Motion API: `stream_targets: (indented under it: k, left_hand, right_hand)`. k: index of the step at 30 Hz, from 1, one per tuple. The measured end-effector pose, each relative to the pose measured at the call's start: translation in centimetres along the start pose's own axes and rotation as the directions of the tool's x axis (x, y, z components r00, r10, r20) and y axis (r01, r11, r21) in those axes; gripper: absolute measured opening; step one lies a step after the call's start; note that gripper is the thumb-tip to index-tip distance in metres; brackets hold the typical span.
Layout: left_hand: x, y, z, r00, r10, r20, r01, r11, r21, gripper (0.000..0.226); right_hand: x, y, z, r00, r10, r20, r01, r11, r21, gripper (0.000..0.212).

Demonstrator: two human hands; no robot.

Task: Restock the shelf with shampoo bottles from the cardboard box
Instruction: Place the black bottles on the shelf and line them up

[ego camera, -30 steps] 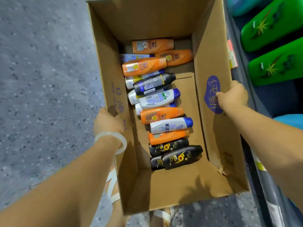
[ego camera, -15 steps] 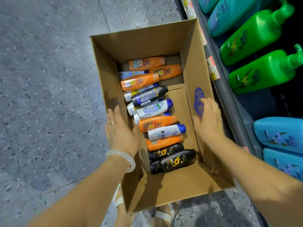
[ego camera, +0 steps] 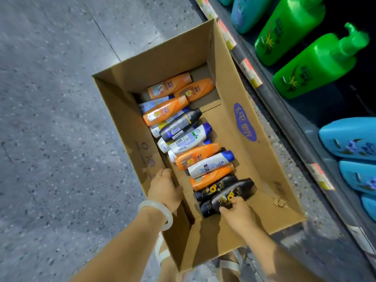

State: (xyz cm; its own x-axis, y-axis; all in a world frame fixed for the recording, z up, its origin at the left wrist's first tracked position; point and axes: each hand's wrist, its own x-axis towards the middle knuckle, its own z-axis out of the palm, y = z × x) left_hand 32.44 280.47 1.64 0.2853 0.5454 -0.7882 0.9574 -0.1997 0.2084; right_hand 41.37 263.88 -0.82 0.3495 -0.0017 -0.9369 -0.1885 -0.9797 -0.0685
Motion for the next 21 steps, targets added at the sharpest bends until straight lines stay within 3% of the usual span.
stream_targets:
  k: [4, 7, 11, 16, 21]
  left_hand:
    - [3.1, 1.1, 0.8, 0.997, 0.016, 0.071, -0.021, 0.997, 0.076, 0.044]
    - [6.0, 2.5, 1.4, 0.994, 0.076, 0.084, -0.089, 0.981, 0.172, 0.047]
    - [9.6, 3.1, 0.8, 0.983, 0.185, 0.018, -0.184, 0.958, 0.222, 0.055]
    - [16.0, 3.5, -1.0, 0.967, 0.212, -0.14, -0.185, 0.965, 0.187, 0.051]
    - [19.5, 4.9, -0.7, 0.971, 0.199, -0.134, -0.171, 0.966, 0.196, 0.063]
  right_hand:
    - [1.4, 0.2, 1.0, 0.994, 0.113, 0.008, -0.112, 0.972, 0.208, 0.054]
    - [4.5, 0.3, 0.9, 0.972, 0.215, -0.095, -0.174, 0.929, 0.327, 0.066]
    - [7.5, 0.3, 1.5, 0.907, 0.375, -0.191, -0.263, 0.86, 0.438, 0.079]
    - [9.8, 0.3, 3.0, 0.873, 0.439, -0.212, -0.257, 0.784, 0.565, 0.088]
    - [11.2, 0.9, 4.4, 0.849, 0.491, -0.196, -0.253, 0.703, 0.665, 0.087]
